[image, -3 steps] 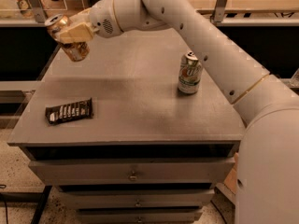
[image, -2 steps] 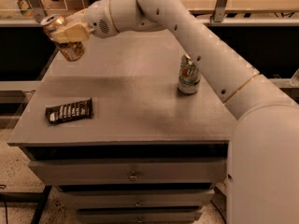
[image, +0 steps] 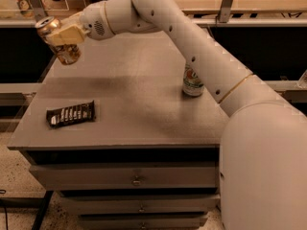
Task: Place orange can upright
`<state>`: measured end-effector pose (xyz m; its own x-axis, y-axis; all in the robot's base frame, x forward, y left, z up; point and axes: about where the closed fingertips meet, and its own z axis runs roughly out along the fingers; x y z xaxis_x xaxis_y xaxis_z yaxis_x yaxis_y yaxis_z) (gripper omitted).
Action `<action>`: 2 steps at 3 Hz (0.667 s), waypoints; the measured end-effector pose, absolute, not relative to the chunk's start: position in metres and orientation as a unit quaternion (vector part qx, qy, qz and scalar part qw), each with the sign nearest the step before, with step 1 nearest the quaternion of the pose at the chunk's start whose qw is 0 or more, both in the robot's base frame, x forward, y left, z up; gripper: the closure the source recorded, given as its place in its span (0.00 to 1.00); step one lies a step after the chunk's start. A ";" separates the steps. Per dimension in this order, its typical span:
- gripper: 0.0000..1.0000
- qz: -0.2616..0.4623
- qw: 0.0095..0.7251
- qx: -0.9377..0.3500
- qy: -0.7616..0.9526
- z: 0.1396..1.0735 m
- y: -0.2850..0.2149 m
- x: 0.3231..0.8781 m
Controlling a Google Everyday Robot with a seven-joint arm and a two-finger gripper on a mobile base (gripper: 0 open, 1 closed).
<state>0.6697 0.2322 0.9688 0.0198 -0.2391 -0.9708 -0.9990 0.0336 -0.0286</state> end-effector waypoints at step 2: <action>1.00 0.438 0.420 -0.550 0.574 0.951 0.244 0.659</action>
Offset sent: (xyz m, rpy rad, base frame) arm -0.0156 0.0143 -0.0267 -0.0322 0.1127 0.0295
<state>0.6587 0.2440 0.9514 -0.0432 -0.2627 -0.9639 -0.9991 0.0112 0.0417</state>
